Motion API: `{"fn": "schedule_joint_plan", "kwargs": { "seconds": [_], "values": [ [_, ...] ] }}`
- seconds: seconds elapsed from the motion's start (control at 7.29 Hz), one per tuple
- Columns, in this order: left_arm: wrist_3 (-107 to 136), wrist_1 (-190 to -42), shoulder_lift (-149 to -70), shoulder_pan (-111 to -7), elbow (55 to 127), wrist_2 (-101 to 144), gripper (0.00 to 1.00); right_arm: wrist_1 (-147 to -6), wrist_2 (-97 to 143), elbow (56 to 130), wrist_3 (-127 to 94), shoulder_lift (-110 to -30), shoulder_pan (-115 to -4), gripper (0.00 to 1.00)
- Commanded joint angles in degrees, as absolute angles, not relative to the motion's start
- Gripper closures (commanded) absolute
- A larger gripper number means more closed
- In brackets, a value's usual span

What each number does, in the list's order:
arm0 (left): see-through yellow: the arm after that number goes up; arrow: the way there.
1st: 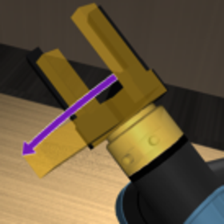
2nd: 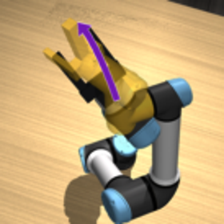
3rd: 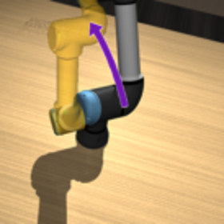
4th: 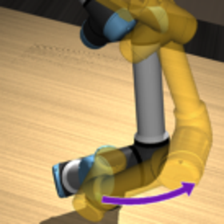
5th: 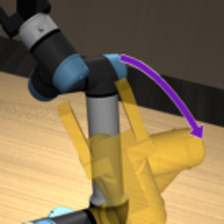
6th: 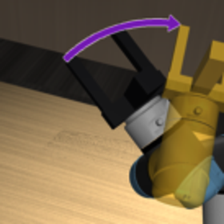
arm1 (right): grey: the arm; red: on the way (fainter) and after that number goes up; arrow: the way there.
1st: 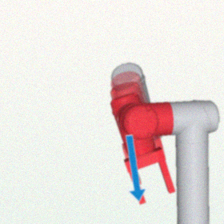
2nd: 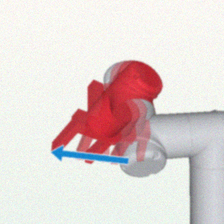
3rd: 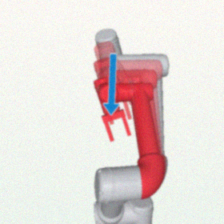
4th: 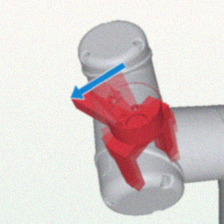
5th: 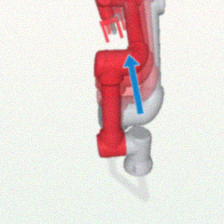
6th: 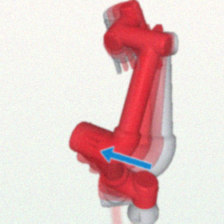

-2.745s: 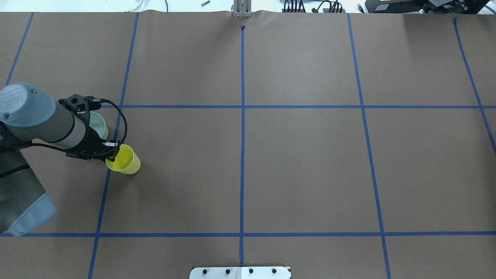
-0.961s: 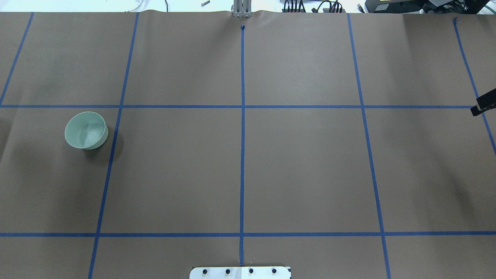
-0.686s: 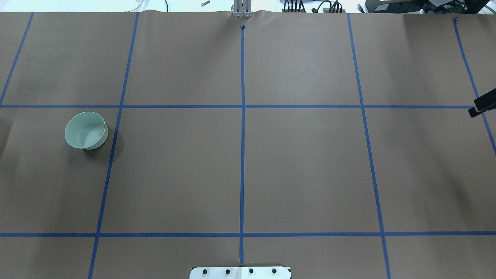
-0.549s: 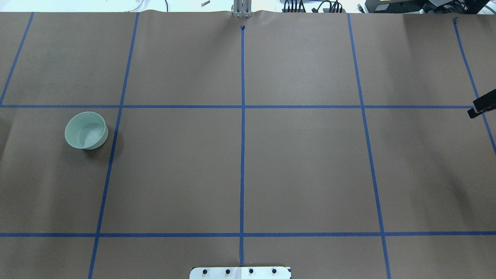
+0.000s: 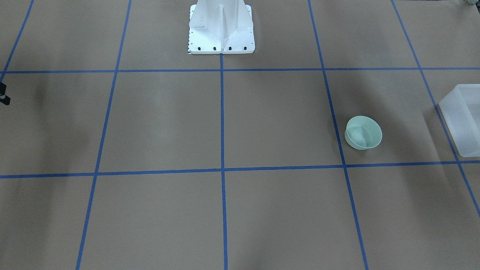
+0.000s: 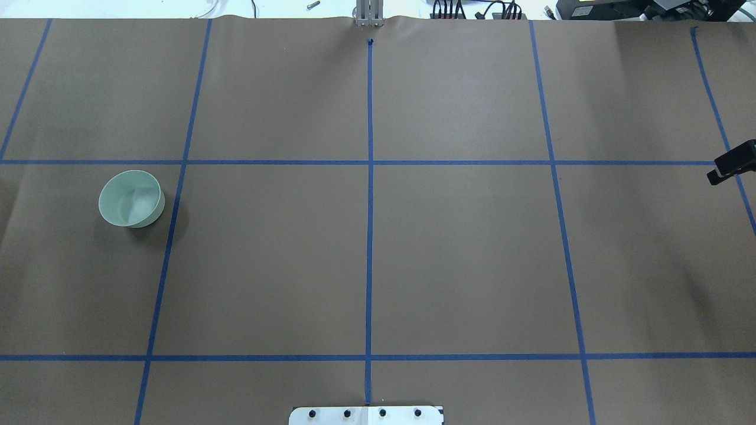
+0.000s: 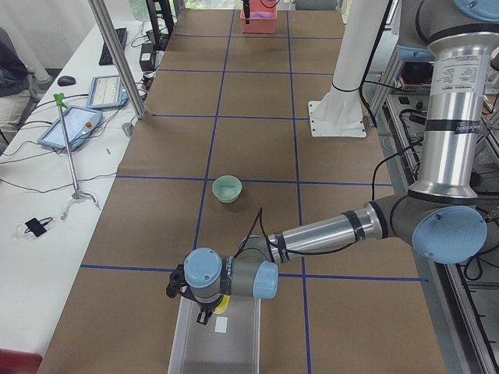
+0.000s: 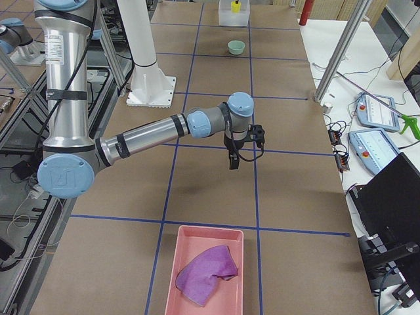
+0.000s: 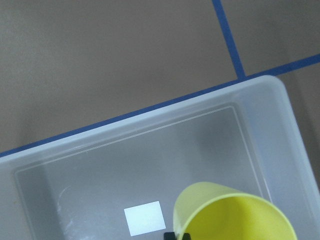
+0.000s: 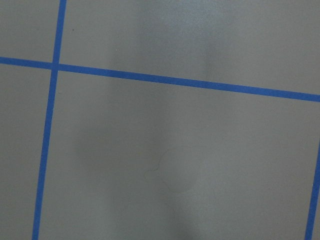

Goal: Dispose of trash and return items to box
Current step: 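Release the yellow cup into the clear plastic bin with the left gripper, then reach the left gripper back and grasp the rim of the green bowl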

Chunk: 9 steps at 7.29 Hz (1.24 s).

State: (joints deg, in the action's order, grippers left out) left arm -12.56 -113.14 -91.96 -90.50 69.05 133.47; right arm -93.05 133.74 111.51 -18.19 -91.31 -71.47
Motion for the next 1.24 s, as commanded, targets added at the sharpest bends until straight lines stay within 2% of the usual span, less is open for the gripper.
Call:
{"fn": "schedule_joint_plan", "kwargs": {
  "seconds": [0.0,0.14,0.27,0.55,0.82,1.1],
  "values": [
    [-12.4,-113.6,-92.0,-90.4,67.6,135.4,0.72,-93.1,133.8,111.4,-18.2,-91.3,-71.2,0.00],
    [-12.3,-113.6,-92.3,-90.4,67.7,135.7,0.29,-93.1,133.8,111.3,-18.2,-91.3,-71.1,0.00],
    [-12.3,-113.1,-92.9,-90.4,68.3,136.2,0.02,-93.1,133.8,111.3,-18.2,-91.2,-71.1,0.00],
    [-11.6,-111.8,-94.4,-91.1,70.3,142.8,0.02,-93.1,133.8,111.3,-18.2,-91.2,-71.1,0.00],
    [3.9,-104.2,-93.7,-90.2,83.8,141.7,0.02,-93.1,133.8,111.3,-18.2,-91.2,-71.1,0.00],
    [19.8,-106.7,-93.5,-79.6,90.1,141.5,0.02,-93.1,133.7,111.2,-18.2,-91.2,-70.9,0.00]
  ]
}}
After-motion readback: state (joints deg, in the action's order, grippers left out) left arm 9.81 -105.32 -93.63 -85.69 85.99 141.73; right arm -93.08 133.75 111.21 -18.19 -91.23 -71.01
